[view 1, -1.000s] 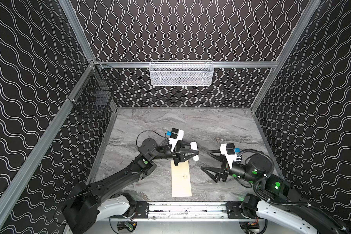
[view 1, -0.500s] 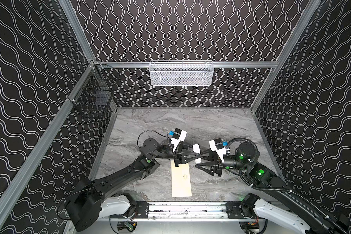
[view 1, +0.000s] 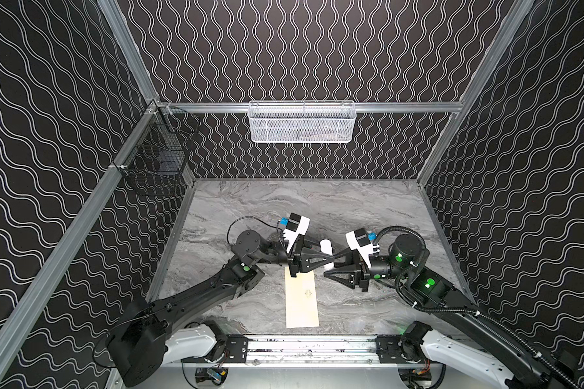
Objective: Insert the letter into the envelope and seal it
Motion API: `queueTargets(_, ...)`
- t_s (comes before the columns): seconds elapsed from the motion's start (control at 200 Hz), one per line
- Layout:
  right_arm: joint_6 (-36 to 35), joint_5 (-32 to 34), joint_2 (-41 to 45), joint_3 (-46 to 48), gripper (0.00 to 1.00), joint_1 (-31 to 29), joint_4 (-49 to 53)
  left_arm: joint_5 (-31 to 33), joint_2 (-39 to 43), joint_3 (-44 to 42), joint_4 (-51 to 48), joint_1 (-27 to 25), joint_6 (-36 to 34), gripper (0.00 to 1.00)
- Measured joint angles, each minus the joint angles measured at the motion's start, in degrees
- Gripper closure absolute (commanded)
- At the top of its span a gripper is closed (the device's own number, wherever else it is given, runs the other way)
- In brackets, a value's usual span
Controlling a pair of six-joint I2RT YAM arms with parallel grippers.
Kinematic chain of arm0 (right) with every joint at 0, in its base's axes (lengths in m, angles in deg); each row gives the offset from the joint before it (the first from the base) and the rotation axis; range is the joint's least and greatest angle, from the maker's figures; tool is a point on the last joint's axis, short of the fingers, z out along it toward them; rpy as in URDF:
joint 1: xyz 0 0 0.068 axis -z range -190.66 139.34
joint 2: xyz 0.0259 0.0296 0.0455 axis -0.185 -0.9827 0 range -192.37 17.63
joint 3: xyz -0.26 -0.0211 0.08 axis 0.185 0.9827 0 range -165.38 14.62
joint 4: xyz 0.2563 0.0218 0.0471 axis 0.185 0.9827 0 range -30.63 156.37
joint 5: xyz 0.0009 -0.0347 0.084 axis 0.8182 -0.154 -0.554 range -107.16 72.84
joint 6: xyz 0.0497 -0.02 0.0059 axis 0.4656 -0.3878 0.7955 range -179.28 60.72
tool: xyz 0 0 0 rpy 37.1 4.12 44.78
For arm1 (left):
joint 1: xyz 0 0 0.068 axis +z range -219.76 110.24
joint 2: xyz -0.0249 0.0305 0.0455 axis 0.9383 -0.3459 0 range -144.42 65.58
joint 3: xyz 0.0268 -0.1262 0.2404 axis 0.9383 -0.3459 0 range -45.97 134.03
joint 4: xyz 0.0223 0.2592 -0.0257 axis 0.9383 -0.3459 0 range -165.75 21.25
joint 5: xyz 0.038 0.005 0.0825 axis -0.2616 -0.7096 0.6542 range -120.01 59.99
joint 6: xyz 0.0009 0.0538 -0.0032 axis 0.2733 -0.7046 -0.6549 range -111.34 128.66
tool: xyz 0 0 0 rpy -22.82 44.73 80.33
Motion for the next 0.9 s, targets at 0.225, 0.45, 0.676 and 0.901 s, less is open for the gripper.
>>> queueTargets(0.225, 0.42, 0.09, 0.11, 0.11, 0.71, 0.11, -0.37, -0.07, -0.02, 0.24, -0.11, -0.02, 0.0, 1.0)
queueTargets(0.45, 1.2, -0.07, -0.02, 0.24, 0.86, 0.39, -1.27, 0.35, 0.11, 0.44, -0.44, -0.04, 0.02, 1.0)
queueTargets(0.676, 1.92, 0.2, 0.04, -0.24, 1.0, 0.5, -1.27, 0.81, 0.7, 1.79, -4.0, -0.04, -1.07, 0.65)
queueTargets(0.901, 2.84, 0.48, -0.17, -0.87, 1.0, 0.57, -2.05, 1.68, 1.18, 1.55, -7.5, -0.13, -3.04, 0.56)
